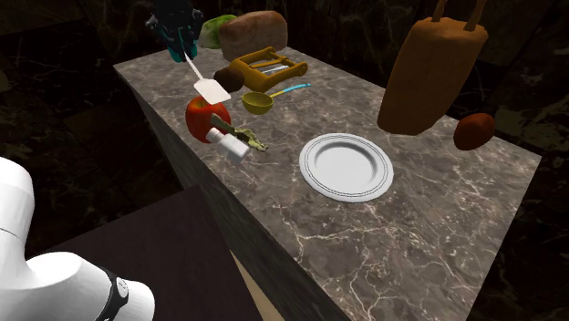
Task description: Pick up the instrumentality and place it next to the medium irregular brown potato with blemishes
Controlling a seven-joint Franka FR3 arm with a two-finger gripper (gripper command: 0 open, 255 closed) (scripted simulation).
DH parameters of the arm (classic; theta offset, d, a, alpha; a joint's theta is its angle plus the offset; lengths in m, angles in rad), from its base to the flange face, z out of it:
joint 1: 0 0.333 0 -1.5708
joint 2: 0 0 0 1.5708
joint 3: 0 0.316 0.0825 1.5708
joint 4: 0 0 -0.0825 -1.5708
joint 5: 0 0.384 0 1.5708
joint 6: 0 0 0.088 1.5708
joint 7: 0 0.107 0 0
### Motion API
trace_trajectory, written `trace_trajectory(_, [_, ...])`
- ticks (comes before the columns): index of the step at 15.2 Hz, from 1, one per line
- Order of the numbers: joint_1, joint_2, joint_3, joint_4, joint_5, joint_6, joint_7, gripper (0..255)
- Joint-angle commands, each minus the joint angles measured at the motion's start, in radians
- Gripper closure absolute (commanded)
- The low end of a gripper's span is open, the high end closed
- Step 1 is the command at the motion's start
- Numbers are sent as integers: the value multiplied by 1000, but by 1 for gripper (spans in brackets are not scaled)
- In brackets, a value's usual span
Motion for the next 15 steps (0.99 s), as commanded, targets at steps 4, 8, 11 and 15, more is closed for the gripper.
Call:
trace_trajectory(4, [-18,168,151,132,-116,25,195,255])
trace_trajectory(8, [6,363,252,256,-297,24,391,255])
trace_trajectory(11, [18,378,244,225,-311,63,400,255])
trace_trajectory(15, [26,404,242,187,-337,114,417,255])
